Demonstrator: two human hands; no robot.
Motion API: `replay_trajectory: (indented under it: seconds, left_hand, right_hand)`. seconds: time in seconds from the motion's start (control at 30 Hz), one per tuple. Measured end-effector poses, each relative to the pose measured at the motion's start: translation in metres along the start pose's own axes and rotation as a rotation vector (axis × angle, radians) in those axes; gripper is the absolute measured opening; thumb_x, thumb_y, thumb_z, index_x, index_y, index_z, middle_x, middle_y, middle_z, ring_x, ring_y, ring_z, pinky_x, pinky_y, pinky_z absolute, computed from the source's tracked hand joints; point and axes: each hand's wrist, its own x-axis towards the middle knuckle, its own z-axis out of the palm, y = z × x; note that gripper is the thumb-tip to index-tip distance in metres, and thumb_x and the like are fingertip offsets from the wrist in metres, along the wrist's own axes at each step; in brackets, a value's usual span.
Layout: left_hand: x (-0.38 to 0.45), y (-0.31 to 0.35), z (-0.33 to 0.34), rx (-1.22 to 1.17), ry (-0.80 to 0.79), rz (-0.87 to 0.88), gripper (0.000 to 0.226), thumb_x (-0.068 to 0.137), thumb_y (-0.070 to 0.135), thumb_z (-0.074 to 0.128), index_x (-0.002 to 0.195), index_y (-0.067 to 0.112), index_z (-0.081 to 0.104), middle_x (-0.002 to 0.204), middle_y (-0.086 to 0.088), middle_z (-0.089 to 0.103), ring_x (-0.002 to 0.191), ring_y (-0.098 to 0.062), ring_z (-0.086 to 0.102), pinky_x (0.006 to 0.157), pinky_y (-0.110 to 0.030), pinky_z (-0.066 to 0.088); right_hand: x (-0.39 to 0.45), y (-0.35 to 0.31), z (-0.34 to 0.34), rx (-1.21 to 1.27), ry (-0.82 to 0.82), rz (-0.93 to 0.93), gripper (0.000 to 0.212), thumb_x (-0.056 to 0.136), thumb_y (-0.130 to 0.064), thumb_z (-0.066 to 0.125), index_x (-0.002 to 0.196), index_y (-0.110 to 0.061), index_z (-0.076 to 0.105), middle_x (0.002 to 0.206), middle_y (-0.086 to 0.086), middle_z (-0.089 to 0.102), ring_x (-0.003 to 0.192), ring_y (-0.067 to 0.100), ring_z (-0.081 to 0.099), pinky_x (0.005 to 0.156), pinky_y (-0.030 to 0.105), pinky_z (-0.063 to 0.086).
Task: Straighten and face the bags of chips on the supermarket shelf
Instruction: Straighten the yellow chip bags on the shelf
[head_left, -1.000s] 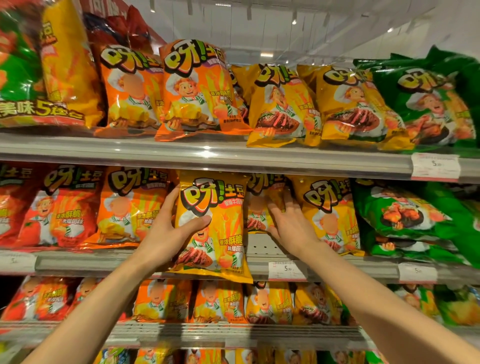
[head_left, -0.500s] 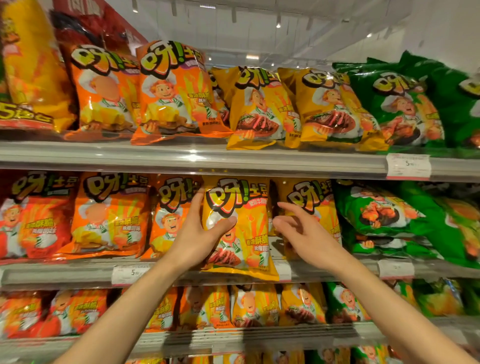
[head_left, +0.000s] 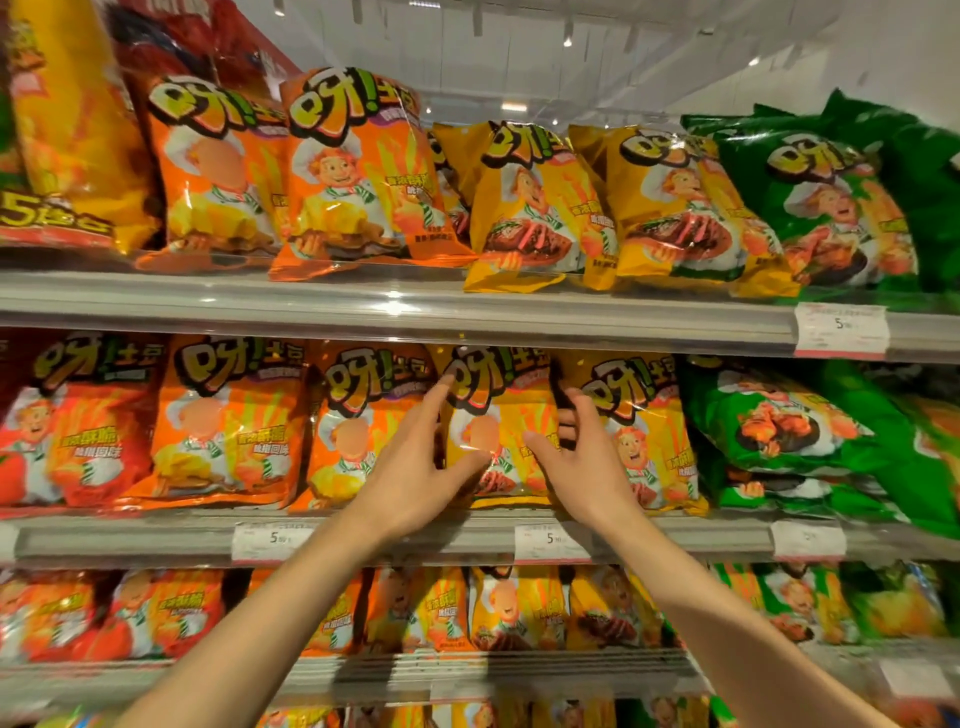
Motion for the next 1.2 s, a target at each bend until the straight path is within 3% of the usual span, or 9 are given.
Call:
replay_trajectory:
  seconds: [0.2,0.3,0.37,0.47,0.63,0.77,0.93,1.1,1.2]
  left_hand:
    - [0.002,-0.001,0.01,0.223,-0.068,0.011,0.086,0.093,0.043,0.065,0.157,0.042,0.009,0.166,-0.008,0.014,0.154,-0.023,0.011,0.122,-0.039,0.022]
    - [-0.003,0.003,0.009,0.279,-0.078,0.008,0.085,0.094,0.043,0.064,0.157,0.044,0.007,0.168,-0.009,0.0,0.155,-0.024,0.0,0.122,-0.039,0.016]
    - [-0.007,0.004,0.009,0.305,-0.021,0.04,0.082,0.093,0.046,0.064,0.157,0.042,0.013,0.167,-0.009,-0.006,0.155,-0.026,-0.004,0.121,-0.04,0.017]
    - [-0.006,0.002,0.016,0.363,0.091,0.152,0.073,0.093,0.052,0.06,0.155,0.037,0.025,0.166,-0.008,-0.004,0.154,-0.026,-0.003,0.118,-0.038,0.013]
    - [0.001,0.002,0.038,0.45,0.054,0.141,0.071,0.098,0.055,0.047,0.158,0.04,0.012,0.167,-0.007,-0.013,0.147,-0.019,-0.027,0.122,-0.039,-0.005]
    - [0.005,-0.002,0.042,0.482,0.039,0.159,0.074,0.098,0.056,0.045,0.159,0.039,0.005,0.164,-0.003,-0.02,0.144,-0.019,-0.033,0.117,-0.036,-0.009]
    - [0.006,0.0,0.041,0.404,0.032,0.135,0.075,0.095,0.053,0.053,0.158,0.04,0.013,0.167,-0.005,-0.014,0.146,-0.017,-0.03,0.119,-0.037,-0.007]
    - [0.0,-0.004,0.034,0.377,0.128,0.179,0.076,0.086,0.054,0.066,0.152,0.033,0.034,0.165,-0.009,0.007,0.154,-0.028,-0.001,0.123,-0.049,0.013]
    - [-0.011,-0.001,0.028,0.281,0.2,0.239,0.066,0.086,0.047,0.071,0.144,0.028,0.046,0.16,-0.005,0.021,0.15,-0.024,0.016,0.119,-0.043,0.023]
  right_hand:
    - [-0.002,0.009,0.008,0.031,-0.086,0.031,0.066,0.093,-0.04,0.066,0.149,-0.032,0.031,0.132,-0.009,0.056,0.119,0.005,0.055,0.1,0.037,0.053]
    - [-0.013,0.006,-0.012,-0.075,-0.136,-0.026,0.063,0.095,-0.043,0.061,0.15,-0.031,0.032,0.136,-0.011,0.052,0.119,0.003,0.055,0.101,0.032,0.05]
    - [-0.025,0.002,-0.032,-0.292,-0.016,-0.199,0.051,0.099,-0.037,0.056,0.147,-0.027,0.041,0.138,-0.012,0.047,0.122,0.003,0.05,0.101,0.027,0.046]
    - [-0.025,0.014,-0.057,-0.615,0.216,-0.439,0.041,0.099,-0.026,0.056,0.138,-0.013,0.054,0.146,0.008,0.045,0.139,0.024,0.037,0.114,0.044,0.035]
    - [-0.022,0.059,-0.052,-0.765,0.208,-0.294,0.065,0.105,-0.039,0.03,0.159,-0.008,0.011,0.167,0.014,0.0,0.154,0.027,-0.008,0.124,0.048,0.006]
    - [-0.021,0.066,-0.04,-0.776,0.205,-0.261,0.065,0.105,-0.039,0.023,0.159,-0.01,0.001,0.166,0.011,-0.012,0.152,0.026,-0.016,0.124,0.048,-0.001]
    - [-0.01,0.063,-0.034,-0.776,0.19,-0.199,0.063,0.104,-0.043,0.024,0.158,-0.011,0.015,0.166,0.013,0.004,0.153,0.027,-0.01,0.123,0.05,0.002]
    - [-0.019,0.048,-0.052,-0.61,0.161,-0.16,0.064,0.104,-0.051,0.03,0.159,-0.021,0.016,0.167,0.005,0.005,0.154,0.018,-0.004,0.124,0.041,0.003]
    - [-0.035,0.034,-0.064,-0.504,0.209,-0.129,0.065,0.102,-0.049,0.041,0.158,-0.022,0.019,0.166,0.002,0.013,0.153,0.017,0.009,0.123,0.042,0.014]
